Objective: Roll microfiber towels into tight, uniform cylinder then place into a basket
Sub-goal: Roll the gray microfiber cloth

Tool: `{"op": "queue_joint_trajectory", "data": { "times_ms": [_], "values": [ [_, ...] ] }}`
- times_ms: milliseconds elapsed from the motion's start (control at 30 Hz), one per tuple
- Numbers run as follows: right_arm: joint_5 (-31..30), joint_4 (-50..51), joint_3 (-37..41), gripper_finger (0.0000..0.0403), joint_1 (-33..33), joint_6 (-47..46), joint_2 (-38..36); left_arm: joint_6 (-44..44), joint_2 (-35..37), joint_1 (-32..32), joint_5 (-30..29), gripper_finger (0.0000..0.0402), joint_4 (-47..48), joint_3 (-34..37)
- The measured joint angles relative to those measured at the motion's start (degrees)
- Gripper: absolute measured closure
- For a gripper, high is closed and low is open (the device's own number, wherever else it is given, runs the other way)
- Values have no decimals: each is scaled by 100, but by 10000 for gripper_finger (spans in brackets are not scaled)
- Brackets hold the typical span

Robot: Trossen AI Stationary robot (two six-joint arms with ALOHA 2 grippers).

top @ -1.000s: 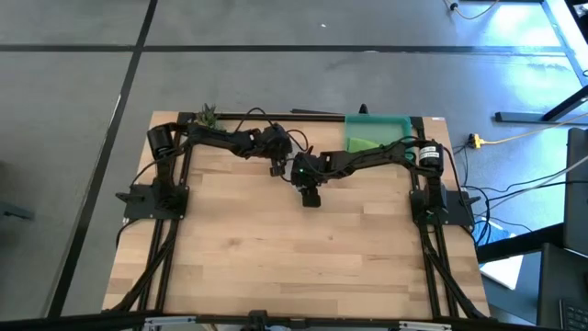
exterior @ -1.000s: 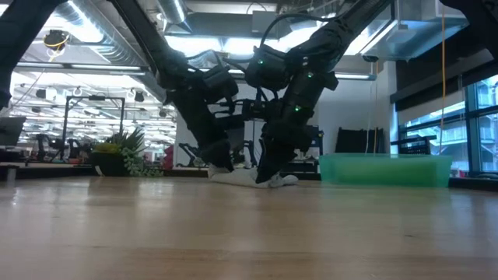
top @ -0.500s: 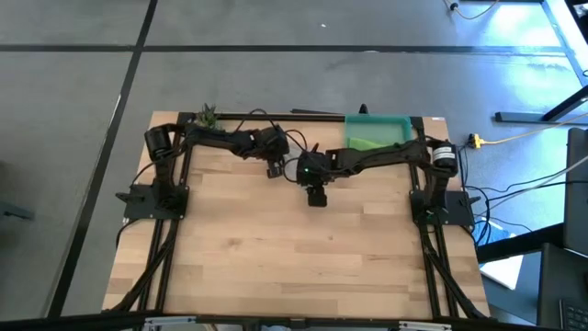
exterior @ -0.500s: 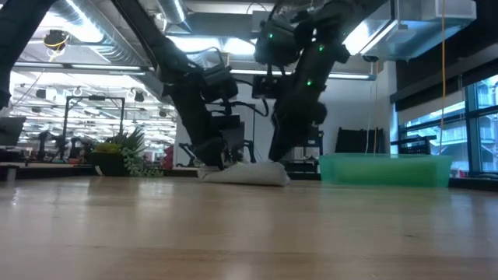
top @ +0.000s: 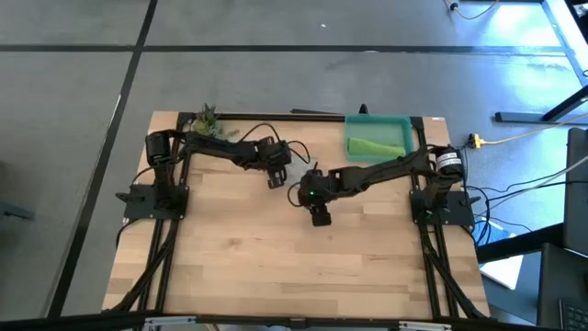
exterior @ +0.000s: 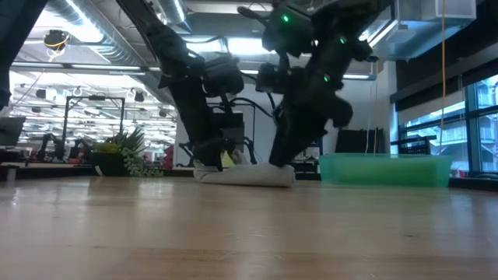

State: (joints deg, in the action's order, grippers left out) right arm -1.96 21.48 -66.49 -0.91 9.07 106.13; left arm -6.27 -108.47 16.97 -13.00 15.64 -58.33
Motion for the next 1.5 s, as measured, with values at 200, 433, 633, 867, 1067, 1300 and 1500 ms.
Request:
{"op": "queue_joint_trajectory", "data": {
  "times_ms": [200, 433, 633, 867, 1067, 1300, 1500],
  "values": [
    [-16, -757, 721, 212, 44, -5, -3, 125, 7, -295, 46, 402, 19, 0],
    [-596, -1173, 1130, 212, 31, -83, -27, 141, 7, -332, 42, 401, 17, 0],
    [-1275, -1244, 1048, 212, 47, 43, -1, 136, 7, -335, 42, 401, 17, 0],
    [-2302, -1348, 1048, 212, 71, 173, -1, 128, 7, -337, 42, 402, 52, -2],
    [-2361, -1619, 1040, 212, 75, 370, -8, 121, 7, -339, 42, 401, 59, -2],
    [-1265, -905, 1039, 212, -92, 451, -375, -28, 7, -332, 42, 401, 59, -4],
    [-1779, -1017, 1036, 212, -316, 291, -856, -32, 7, -332, 42, 402, 59, -4]
  ]
}}
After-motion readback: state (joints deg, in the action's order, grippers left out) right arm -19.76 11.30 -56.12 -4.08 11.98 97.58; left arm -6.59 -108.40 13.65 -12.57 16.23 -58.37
